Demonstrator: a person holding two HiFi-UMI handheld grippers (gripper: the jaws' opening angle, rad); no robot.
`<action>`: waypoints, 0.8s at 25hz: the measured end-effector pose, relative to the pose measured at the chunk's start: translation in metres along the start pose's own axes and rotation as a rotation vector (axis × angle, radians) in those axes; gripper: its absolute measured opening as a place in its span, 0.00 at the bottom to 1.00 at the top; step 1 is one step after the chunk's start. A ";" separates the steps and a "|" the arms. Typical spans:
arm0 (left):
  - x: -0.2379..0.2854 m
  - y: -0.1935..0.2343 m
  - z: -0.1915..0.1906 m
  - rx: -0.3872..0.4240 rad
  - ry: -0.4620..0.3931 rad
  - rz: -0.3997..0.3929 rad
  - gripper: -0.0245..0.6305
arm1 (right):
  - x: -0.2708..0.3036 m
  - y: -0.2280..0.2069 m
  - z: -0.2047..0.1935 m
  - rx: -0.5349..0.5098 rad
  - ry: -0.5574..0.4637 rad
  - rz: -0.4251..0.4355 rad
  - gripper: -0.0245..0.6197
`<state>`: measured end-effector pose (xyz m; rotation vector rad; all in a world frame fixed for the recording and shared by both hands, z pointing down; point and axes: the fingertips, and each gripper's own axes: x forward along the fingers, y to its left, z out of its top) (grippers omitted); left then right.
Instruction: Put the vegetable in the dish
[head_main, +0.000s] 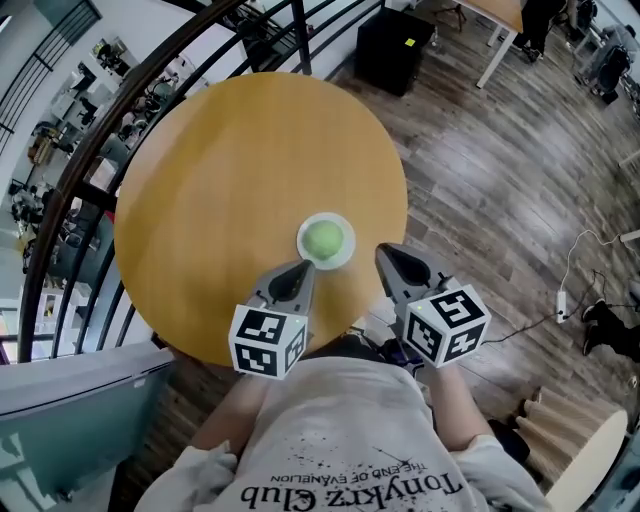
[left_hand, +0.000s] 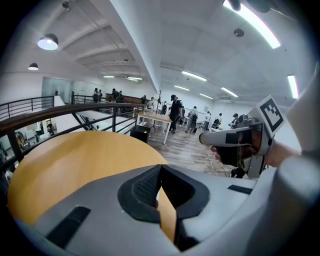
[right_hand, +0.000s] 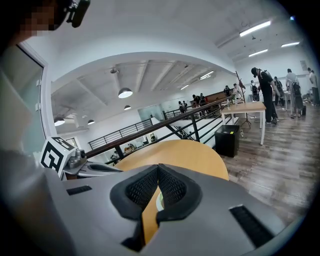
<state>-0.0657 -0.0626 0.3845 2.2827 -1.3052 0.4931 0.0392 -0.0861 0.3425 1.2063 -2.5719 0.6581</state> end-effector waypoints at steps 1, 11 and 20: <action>0.000 -0.001 -0.001 0.000 0.006 -0.004 0.07 | 0.000 0.001 -0.001 0.005 0.001 0.003 0.08; -0.006 -0.004 -0.004 0.002 0.009 -0.012 0.07 | 0.001 0.010 -0.007 0.006 0.009 0.023 0.08; -0.011 -0.009 -0.011 0.009 0.015 -0.023 0.07 | -0.002 0.012 -0.016 0.026 0.015 0.023 0.08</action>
